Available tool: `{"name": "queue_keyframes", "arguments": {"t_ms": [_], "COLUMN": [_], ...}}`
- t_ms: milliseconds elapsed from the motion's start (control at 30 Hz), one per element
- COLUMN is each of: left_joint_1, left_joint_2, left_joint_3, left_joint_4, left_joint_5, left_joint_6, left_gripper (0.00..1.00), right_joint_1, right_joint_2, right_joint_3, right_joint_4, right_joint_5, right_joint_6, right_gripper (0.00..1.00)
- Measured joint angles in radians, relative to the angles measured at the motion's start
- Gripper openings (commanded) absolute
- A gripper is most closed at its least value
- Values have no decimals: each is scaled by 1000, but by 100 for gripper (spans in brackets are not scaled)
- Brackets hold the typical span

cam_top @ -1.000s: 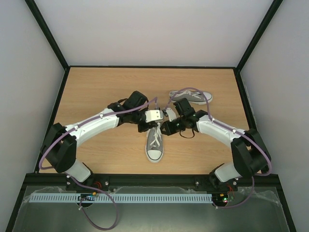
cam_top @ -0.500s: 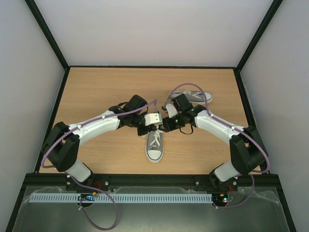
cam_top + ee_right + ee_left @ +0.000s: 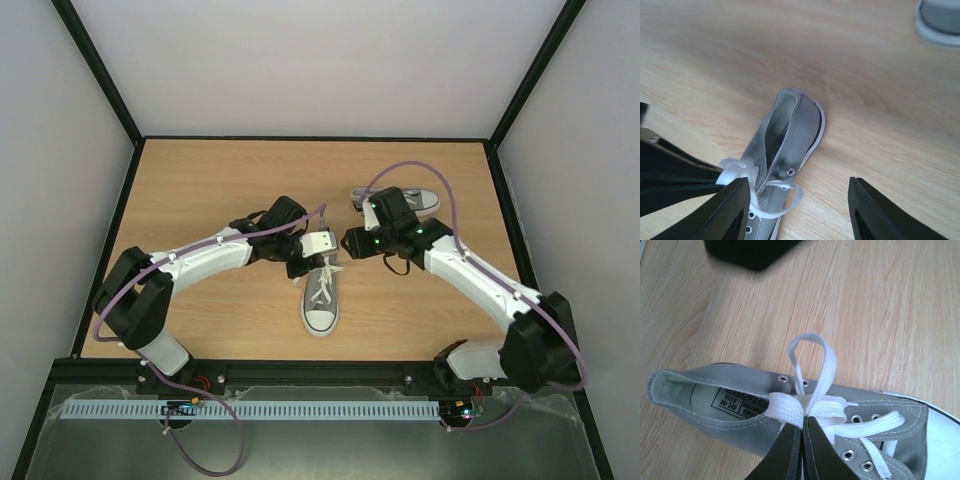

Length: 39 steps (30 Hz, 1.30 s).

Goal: Tie the shoes
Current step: Cross the shoelace with the shoelace.

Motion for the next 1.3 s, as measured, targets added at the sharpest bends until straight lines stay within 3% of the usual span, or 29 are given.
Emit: {"name": "queue_keyframes", "arguments": {"t_ms": [100,167,267,533,767,933,1200,1300], "left_joint_1": [10,19,26,36,40,40,40,42], "left_joint_2": [6,8,8,8,8,8,8,8], "left_joint_3": [0,0,0,0,0,0,0,0], "left_joint_4": [8,15,23,24,23,22,20,14], "left_joint_5": [-10,-14,-16,-16,-15,-14,-14,-14], "left_joint_6": [-11,-18,-23,-36,-40,-40,-40,-40], "left_gripper": [2,2,2,2,2,2,2,3], "right_joint_1": [-1,-1,3,110,132,132,132,132], "right_joint_2": [-72,-105,-150,-157,-38,37,74,63], "right_joint_3": [0,-2,-61,-377,-395,-393,-372,-359], "right_joint_4": [-1,0,57,320,457,481,478,465], "right_joint_5": [45,54,26,-90,-79,-87,-115,-102], "right_joint_6": [19,30,67,181,180,147,90,75], "right_gripper": [48,36,30,29,35,33,5,2]}}
